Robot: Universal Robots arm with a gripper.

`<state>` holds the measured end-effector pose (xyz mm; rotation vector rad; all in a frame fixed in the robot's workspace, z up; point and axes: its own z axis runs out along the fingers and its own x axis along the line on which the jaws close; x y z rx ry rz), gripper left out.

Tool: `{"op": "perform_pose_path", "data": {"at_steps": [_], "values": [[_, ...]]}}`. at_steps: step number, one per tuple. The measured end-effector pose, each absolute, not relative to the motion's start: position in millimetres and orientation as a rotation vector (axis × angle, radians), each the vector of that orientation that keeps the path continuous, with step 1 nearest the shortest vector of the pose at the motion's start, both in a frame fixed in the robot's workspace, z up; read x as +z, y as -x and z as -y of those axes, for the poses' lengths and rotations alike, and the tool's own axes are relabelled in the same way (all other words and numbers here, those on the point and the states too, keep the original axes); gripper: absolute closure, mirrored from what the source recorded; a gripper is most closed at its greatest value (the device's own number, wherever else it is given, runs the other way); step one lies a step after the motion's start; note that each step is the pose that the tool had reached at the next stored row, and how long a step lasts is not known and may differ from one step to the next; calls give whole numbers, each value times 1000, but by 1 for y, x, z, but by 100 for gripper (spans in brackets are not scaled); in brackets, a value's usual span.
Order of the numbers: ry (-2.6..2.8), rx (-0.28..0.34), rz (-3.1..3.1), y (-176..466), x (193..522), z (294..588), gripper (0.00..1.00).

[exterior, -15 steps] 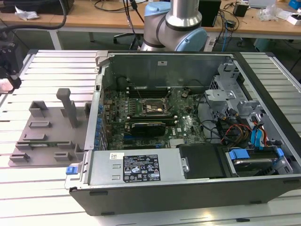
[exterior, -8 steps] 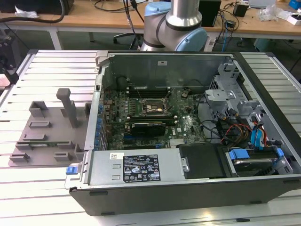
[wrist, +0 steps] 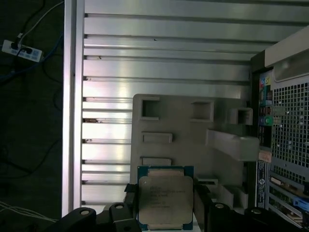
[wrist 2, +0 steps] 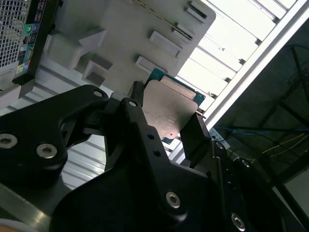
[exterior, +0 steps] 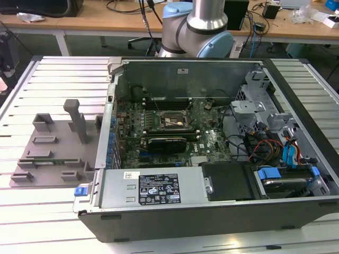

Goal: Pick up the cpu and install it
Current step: 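Pick up the cpu and move it towards the insertion slot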

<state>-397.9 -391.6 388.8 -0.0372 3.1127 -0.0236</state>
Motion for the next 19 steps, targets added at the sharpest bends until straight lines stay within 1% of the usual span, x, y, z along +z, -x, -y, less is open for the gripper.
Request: {"op": "perform_pose_path", "data": {"at_steps": [19], "values": [[37,-24,-3113,398,413,392,45]]}}
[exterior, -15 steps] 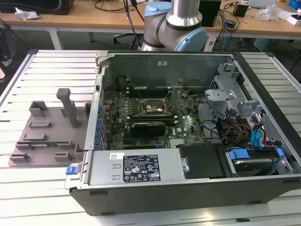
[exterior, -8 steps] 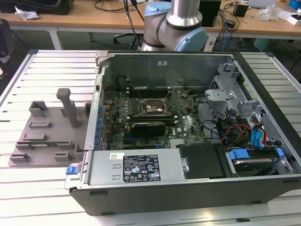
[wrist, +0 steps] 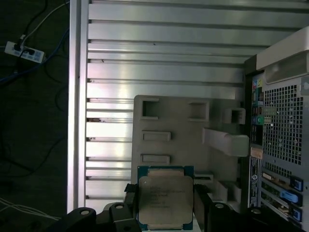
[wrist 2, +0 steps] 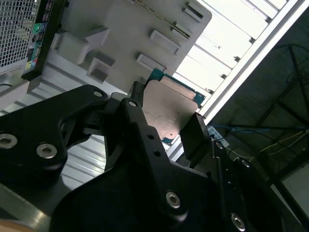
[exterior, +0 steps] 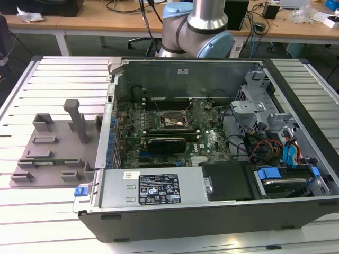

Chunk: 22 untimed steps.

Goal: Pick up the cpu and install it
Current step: 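Pick up the cpu and move it towards the insertion slot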

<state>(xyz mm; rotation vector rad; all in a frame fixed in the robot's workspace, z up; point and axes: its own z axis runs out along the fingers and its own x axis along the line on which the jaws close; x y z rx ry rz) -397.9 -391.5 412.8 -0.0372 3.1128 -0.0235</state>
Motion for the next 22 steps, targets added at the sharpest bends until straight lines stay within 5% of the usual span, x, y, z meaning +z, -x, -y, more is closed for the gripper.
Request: {"op": "perform_pose_path", "data": {"at_steps": [22], "values": [[37,-24,-3113,398,441,392,45]]}}
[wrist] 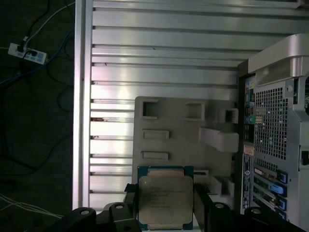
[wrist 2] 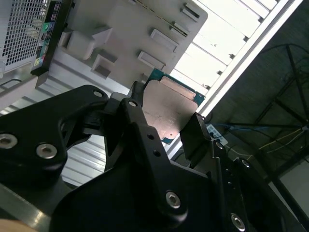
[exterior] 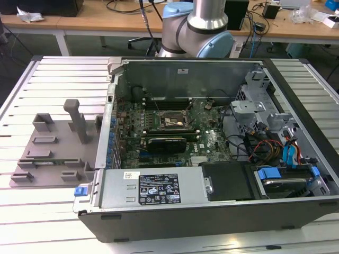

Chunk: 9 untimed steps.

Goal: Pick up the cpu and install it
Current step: 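Pick up the cpu and move it towards the insertion slot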

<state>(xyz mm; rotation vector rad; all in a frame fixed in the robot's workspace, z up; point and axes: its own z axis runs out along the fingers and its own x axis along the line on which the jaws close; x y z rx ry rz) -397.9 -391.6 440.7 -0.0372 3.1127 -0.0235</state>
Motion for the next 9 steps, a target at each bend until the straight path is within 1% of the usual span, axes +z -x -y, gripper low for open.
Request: {"op": "perform_pose_path", "data": {"at_steps": [7,9], "values": [[37,-23,-3113,398,441,392,45],[37,-12,-3113,397,441,392,45]]}}
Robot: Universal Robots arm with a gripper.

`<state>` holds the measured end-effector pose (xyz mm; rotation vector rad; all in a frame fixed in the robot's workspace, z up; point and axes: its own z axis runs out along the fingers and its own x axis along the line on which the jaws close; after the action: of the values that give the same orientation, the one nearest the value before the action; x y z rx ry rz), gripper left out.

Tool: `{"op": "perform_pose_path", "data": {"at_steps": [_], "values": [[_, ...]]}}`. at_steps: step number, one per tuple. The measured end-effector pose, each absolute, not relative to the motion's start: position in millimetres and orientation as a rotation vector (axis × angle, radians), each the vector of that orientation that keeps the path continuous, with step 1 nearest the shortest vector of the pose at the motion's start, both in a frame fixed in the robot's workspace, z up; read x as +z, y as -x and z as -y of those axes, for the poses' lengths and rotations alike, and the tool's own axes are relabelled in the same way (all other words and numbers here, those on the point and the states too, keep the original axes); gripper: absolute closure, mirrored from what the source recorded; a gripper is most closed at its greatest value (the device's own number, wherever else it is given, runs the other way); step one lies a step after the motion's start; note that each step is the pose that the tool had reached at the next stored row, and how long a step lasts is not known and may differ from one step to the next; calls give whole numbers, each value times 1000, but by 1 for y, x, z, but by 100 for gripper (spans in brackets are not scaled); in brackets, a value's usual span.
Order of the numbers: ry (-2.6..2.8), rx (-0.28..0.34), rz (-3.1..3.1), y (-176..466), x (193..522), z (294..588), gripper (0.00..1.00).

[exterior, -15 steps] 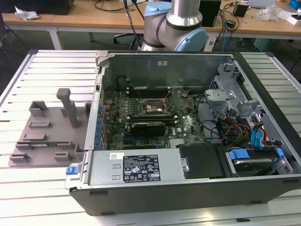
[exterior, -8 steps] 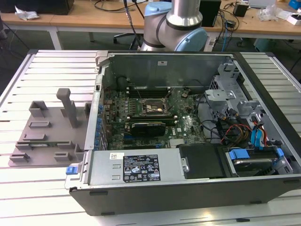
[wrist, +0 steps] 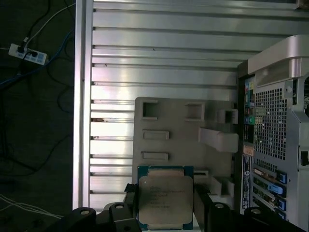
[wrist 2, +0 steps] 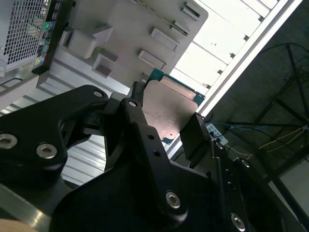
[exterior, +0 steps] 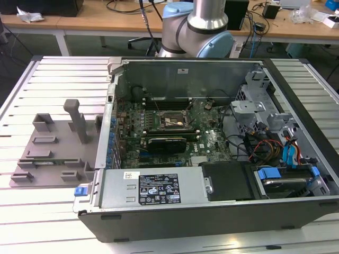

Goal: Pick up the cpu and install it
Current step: 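Pick up the cpu and move it towards the insertion slot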

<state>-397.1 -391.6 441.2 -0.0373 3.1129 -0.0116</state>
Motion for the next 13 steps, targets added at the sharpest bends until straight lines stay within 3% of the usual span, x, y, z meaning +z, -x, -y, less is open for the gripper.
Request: {"op": "perform_pose_path", "data": {"at_steps": [13], "values": [[37,-10,-3116,345,441,392,45]]}}
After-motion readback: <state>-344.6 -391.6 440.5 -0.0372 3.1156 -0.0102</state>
